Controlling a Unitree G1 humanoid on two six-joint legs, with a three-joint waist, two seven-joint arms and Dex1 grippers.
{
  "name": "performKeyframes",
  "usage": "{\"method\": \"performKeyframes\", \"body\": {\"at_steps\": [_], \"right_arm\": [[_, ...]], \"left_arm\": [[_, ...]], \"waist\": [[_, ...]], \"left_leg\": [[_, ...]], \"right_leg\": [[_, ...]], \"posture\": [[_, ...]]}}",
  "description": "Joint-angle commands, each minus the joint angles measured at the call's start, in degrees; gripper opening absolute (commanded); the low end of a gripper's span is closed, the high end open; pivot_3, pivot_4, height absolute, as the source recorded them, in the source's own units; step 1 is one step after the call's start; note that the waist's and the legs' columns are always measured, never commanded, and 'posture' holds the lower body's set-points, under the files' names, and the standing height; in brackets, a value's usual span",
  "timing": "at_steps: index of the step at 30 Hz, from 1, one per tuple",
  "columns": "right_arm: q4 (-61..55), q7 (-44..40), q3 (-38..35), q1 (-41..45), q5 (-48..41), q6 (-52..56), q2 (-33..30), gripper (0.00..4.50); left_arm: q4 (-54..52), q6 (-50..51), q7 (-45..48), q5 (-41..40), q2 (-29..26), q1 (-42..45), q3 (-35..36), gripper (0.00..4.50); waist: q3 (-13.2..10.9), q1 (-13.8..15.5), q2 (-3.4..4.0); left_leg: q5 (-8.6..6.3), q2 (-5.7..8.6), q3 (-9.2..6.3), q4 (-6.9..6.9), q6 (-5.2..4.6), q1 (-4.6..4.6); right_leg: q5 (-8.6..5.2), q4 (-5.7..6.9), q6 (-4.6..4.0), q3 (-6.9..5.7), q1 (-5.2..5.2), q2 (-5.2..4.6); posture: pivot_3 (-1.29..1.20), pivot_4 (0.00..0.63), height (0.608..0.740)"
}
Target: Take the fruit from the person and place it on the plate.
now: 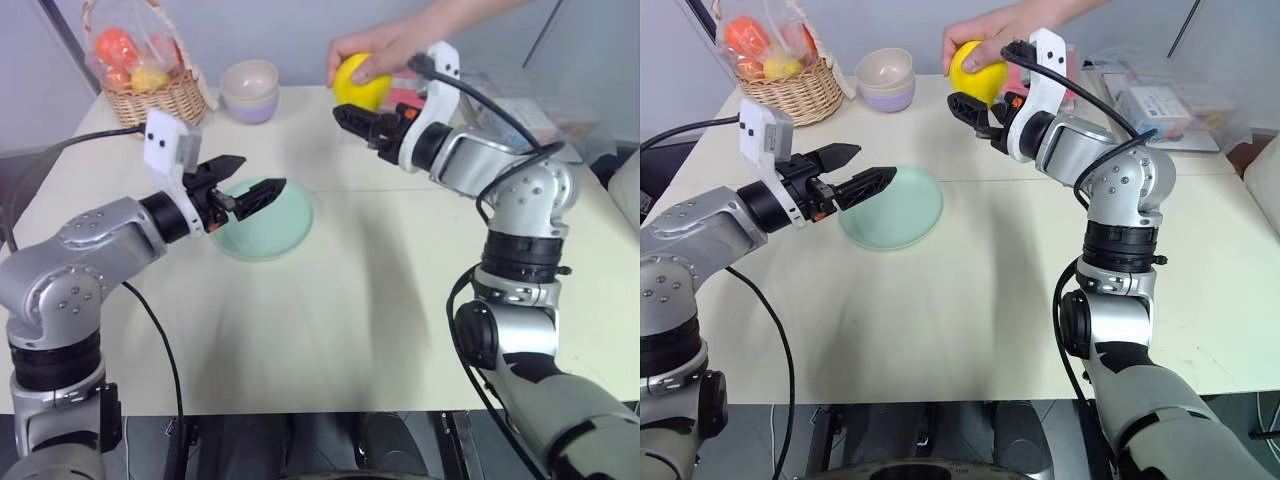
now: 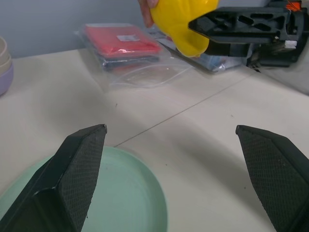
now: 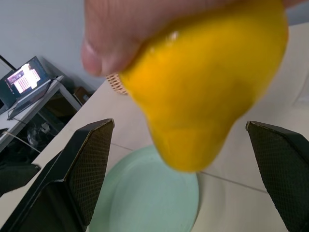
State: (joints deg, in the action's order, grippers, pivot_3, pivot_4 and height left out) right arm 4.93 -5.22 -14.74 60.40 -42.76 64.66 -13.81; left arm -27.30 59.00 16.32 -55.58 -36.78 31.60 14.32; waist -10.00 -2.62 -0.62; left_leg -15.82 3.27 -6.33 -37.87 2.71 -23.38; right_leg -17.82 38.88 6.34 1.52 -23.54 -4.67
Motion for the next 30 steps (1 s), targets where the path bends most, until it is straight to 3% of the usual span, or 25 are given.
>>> {"method": "performKeyframes", "body": {"at_steps": [1,5,6,8,12,13,23,30], "right_arm": [[2.0,-2.7,1.1,3.4,1.9,-3.7,-0.4,4.47],[4.1,-5.0,2.4,4.3,3.5,-6.0,-0.3,4.47],[4.4,-5.3,2.4,4.4,3.8,-6.2,-0.2,4.23],[4.7,-5.9,2.6,4.5,4.2,-6.8,-0.1,3.61],[4.9,-6.7,2.6,4.7,4.5,-7.3,0.2,1.79],[4.9,-6.7,2.6,4.7,4.5,-7.3,0.3,1.5],[2.8,-7.0,3.1,3.9,5.0,-6.2,0.5,1.49],[-1.6,-6.3,8.4,-1.8,6.5,-5.9,5.3,1.49]], "left_arm": [[-2.2,-1.4,-0.4,-0.4,-0.2,0.0,1.6,4.5],[-2.5,-1.3,-0.8,-0.6,-0.4,-0.2,2.1,4.5],[-2.6,-1.2,-0.9,-0.7,-0.4,-0.3,2.1,4.5],[-2.8,-1.2,-1.0,-0.8,-0.5,-0.4,2.3,4.5],[-2.7,-1.1,-1.1,-0.7,-0.5,-0.3,2.3,4.5],[-2.7,-1.1,-1.1,-0.7,-0.5,-0.3,2.3,4.5],[-2.0,-1.4,-0.4,-0.3,-0.8,0.0,2.1,4.5],[-2.2,-1.1,-0.4,0.7,-4.0,-2.2,4.3,4.5]], "waist": [[0.0,0.0,0.0],[0.0,0.0,0.0],[0.0,0.0,0.0],[0.0,0.0,0.0],[0.0,0.0,0.0],[0.0,0.0,0.0],[0.0,0.0,0.01],[0.0,-0.1,0.02]], "left_leg": [[0.0,0.0,0.0,0.0,0.0,0.0],[0.0,0.0,-0.01,0.01,0.0,0.0],[0.0,0.0,-0.01,0.0,0.0,0.0],[0.0,0.0,-0.01,0.0,0.0,0.0],[0.0,0.0,-0.01,0.01,0.01,0.0],[0.0,0.0,-0.01,0.01,0.01,0.0],[0.0,0.0,0.0,0.03,0.01,0.0],[0.01,-0.02,-0.01,0.07,0.01,0.0]], "right_leg": [[0.0,0.0,0.0,0.0,0.0,0.0],[0.0,0.0,0.0,0.0,0.0,0.0],[0.0,0.0,0.0,0.0,-0.01,0.0],[0.0,0.0,0.0,0.0,-0.01,0.0],[0.0,0.0,0.0,0.0,-0.02,0.0],[0.0,0.0,0.0,0.0,-0.02,0.0],[0.0,0.0,0.0,0.01,-0.03,0.0],[0.0,0.0,0.0,0.02,-0.07,0.02]], "posture": [[0.0,0.15,0.74],[0.0,0.15,0.74],[0.0,0.15,0.74],[0.0,0.15,0.74],[0.0,0.15,0.74],[0.0,0.15,0.74],[0.0,0.15,0.74],[0.0,0.15,0.74]]}}
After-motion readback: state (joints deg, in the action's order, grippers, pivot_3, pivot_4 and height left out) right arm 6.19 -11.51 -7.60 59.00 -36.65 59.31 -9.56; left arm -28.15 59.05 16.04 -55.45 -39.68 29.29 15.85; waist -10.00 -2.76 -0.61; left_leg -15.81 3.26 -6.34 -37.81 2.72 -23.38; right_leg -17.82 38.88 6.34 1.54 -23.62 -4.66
